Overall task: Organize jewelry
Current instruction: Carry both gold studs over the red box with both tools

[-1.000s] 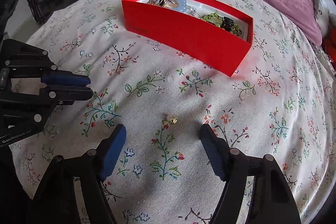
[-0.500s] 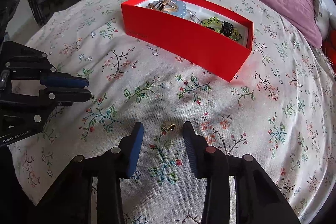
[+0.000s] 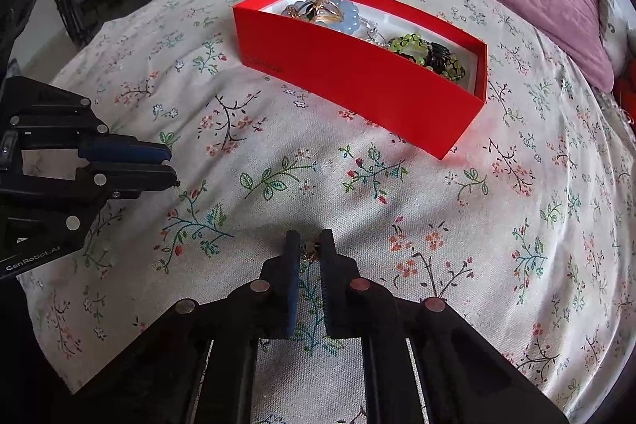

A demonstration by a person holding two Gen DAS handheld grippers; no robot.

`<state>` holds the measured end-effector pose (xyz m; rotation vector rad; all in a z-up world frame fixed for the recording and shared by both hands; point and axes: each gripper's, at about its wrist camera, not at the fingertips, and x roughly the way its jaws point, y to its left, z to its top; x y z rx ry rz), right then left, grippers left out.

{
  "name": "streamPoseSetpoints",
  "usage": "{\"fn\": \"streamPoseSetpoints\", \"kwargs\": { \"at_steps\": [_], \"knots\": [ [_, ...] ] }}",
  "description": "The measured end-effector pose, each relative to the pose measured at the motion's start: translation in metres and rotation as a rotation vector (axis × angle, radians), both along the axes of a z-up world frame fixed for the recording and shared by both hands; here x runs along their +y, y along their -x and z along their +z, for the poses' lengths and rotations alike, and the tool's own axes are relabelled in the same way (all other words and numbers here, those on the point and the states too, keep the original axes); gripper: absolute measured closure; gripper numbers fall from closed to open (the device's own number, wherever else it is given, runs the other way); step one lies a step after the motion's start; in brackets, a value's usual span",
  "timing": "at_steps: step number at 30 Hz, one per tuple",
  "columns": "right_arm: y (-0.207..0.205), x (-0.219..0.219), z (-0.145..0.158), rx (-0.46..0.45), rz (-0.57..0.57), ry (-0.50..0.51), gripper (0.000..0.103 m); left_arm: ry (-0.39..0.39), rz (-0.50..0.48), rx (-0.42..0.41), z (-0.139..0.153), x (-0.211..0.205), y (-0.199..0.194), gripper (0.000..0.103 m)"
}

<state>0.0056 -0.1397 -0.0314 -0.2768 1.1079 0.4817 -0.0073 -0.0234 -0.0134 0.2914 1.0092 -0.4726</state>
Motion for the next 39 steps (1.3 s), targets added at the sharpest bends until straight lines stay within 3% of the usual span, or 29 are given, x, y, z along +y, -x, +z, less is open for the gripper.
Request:
{"fn": "streamPoseSetpoints", "kwargs": {
  "at_steps": [11, 26, 39],
  "knots": [
    [-0.007, -0.020, 0.028, -0.001, -0.075, -0.065, 0.093, 0.058, 0.066, -0.005, 0.025, 0.017, -0.010, 0.096],
    [-0.024, -0.021, 0.078, -0.076, -0.132, -0.138, 0.093, 0.137, 0.110, -0.084, 0.072, 0.009, -0.033, 0.096],
    [-0.067, -0.027, 0.092, -0.119, -0.234, -0.166, 0.093, 0.211, 0.110, -0.072, 0.072, -0.027, -0.068, 0.096]
  ]
}}
